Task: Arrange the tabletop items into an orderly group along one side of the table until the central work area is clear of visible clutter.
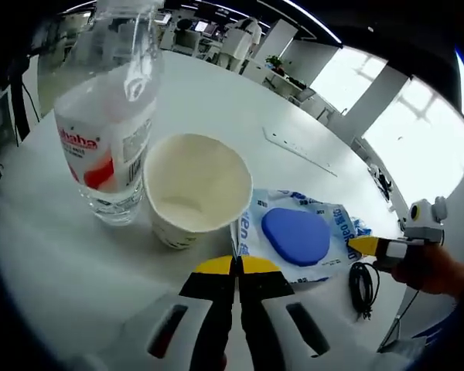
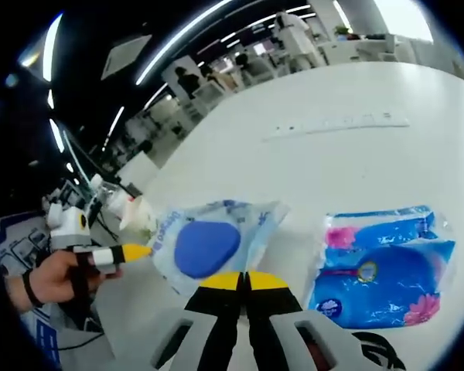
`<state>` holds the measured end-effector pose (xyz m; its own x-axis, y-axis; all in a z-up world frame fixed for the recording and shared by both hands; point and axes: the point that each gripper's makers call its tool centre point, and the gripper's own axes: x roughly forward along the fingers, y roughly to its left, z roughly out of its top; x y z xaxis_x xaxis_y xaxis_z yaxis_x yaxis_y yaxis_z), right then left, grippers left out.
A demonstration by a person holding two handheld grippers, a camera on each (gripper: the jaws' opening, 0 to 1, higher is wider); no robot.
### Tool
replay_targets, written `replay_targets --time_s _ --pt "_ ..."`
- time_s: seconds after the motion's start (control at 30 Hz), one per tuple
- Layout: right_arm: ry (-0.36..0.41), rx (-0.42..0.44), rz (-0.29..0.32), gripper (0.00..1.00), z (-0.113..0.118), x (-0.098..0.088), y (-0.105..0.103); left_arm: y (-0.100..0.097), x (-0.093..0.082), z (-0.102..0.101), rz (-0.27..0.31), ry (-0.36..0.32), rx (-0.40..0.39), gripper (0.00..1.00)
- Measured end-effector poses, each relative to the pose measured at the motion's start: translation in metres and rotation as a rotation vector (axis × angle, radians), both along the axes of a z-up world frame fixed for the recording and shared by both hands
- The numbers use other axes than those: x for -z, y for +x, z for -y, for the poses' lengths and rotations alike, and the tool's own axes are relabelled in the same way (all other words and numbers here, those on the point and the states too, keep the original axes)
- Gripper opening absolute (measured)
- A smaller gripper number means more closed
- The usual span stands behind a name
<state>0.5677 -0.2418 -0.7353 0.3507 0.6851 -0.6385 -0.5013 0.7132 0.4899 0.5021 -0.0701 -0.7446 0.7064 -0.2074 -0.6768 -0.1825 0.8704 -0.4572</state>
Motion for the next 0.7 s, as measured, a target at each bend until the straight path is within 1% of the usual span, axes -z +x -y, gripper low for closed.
replay_targets --time_s 0.1,0.2,0.3,0.43,0.57,0.7 --pt "-0.029 -0.014 -0.005 0.00 0.000 0.010 -0.002 -0.003 0.011 0.000 -0.029 -0.008 -0.025 0.00" --pt "-0.051 -0.034 -0.002 0.00 -0.001 0.016 -0.003 -0.001 0.010 -0.002 -0.022 -0.006 -0.040 0.00" --pt "-0.058 -0.045 0.009 0.00 -0.002 0.016 0.000 0.000 0.011 -0.004 -0.023 -0.005 -0.048 0.00" --pt "-0.058 -0.038 0.007 0.00 -0.002 0.018 0.005 0.001 0.011 -0.004 -0.022 -0.016 -0.056 0.00" --pt "-0.060 -0.038 0.008 0.00 -0.002 0.018 0.005 0.002 0.008 -0.004 -0.005 -0.001 -0.043 0.00" --pt "-0.064 -0.034 0.018 0.02 -0.001 0.017 0.006 0.001 0.007 -0.006 -0.007 -0.004 -0.043 0.00"
